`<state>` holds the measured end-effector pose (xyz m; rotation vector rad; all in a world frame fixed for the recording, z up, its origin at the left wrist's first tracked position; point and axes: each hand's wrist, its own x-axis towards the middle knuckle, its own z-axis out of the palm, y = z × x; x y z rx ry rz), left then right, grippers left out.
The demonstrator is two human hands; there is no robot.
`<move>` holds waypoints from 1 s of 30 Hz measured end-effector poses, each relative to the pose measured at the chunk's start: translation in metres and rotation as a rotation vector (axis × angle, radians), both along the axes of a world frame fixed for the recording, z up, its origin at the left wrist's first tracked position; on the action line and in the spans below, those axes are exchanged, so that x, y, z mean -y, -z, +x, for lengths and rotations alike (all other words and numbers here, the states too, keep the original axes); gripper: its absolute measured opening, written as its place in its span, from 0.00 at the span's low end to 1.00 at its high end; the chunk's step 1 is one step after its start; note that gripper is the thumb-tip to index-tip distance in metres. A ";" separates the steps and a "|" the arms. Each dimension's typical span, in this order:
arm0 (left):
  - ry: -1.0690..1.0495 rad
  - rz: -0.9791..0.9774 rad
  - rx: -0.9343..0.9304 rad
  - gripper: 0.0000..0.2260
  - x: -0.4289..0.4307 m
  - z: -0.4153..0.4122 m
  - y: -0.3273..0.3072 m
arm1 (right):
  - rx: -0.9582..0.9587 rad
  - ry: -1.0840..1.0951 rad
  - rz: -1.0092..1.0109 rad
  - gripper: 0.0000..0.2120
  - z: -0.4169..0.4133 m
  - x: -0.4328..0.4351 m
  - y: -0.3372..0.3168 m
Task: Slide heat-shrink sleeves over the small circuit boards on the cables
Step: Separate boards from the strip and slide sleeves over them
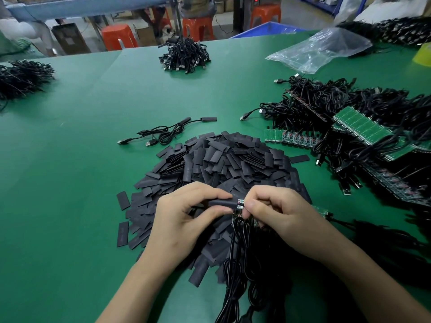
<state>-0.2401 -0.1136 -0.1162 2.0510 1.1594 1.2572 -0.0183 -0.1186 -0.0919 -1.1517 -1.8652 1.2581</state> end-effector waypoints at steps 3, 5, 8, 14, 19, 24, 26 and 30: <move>0.004 0.014 0.004 0.07 0.001 0.001 0.001 | 0.033 -0.004 0.018 0.13 0.001 0.000 0.001; -0.009 0.030 -0.003 0.07 0.002 0.002 0.002 | 0.057 -0.002 0.030 0.13 0.001 0.001 0.001; -0.018 0.064 -0.006 0.07 0.003 0.002 0.003 | 0.078 -0.004 0.042 0.14 0.000 0.001 0.001; -0.012 0.110 -0.042 0.07 0.005 0.003 0.003 | 0.096 0.009 0.050 0.14 -0.001 0.001 0.001; 0.018 0.124 -0.101 0.08 0.005 0.005 0.003 | 0.062 0.007 0.014 0.14 -0.004 0.002 0.004; -0.012 0.107 -0.079 0.09 0.004 0.004 0.003 | 0.012 0.025 0.022 0.13 -0.005 0.002 0.003; -0.044 0.106 -0.043 0.09 0.003 0.004 0.002 | -0.015 0.043 0.017 0.11 -0.005 0.002 0.003; -0.168 0.110 0.032 0.14 0.004 0.005 0.000 | -0.062 0.059 0.002 0.10 -0.005 0.001 0.003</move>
